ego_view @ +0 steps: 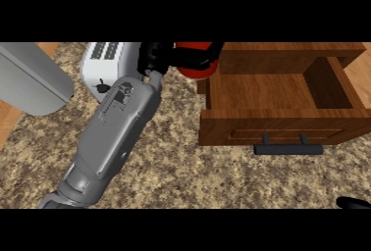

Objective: Pick up the can, place it into the drawer and close the drawer

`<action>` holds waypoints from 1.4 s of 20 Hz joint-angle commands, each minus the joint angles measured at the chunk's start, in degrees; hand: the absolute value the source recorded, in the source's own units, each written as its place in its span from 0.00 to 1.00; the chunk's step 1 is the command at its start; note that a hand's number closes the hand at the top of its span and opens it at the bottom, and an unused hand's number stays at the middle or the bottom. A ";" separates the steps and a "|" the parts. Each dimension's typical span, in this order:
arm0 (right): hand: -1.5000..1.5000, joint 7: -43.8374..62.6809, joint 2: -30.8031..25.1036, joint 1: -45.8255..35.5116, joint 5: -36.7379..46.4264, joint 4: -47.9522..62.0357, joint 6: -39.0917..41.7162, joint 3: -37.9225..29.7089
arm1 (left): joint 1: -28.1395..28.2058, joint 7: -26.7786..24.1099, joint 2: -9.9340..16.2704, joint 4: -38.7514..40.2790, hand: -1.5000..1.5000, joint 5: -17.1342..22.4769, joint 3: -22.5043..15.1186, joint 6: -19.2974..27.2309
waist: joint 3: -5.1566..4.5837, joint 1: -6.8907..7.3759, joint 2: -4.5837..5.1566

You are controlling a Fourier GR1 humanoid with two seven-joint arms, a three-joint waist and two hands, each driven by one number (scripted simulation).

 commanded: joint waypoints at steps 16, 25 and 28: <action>0.00 4.68 -1.74 -5.02 -0.28 -1.42 -1.91 -0.01 | -26.19 4.33 -0.03 21.90 1.00 8.85 -7.06 7.82 | 0.03 -2.67 0.77; 0.00 3.70 -3.08 -8.67 -1.09 2.37 -1.39 0.09 | -33.41 1.96 -0.03 32.08 1.00 12.20 -10.01 11.16 | 0.11 -4.00 1.37; 0.00 1.00 -1.88 -5.32 0.22 2.76 -0.49 0.51 | -34.43 0.65 -0.03 34.93 1.00 12.70 -9.52 13.30 | 0.15 -4.41 1.46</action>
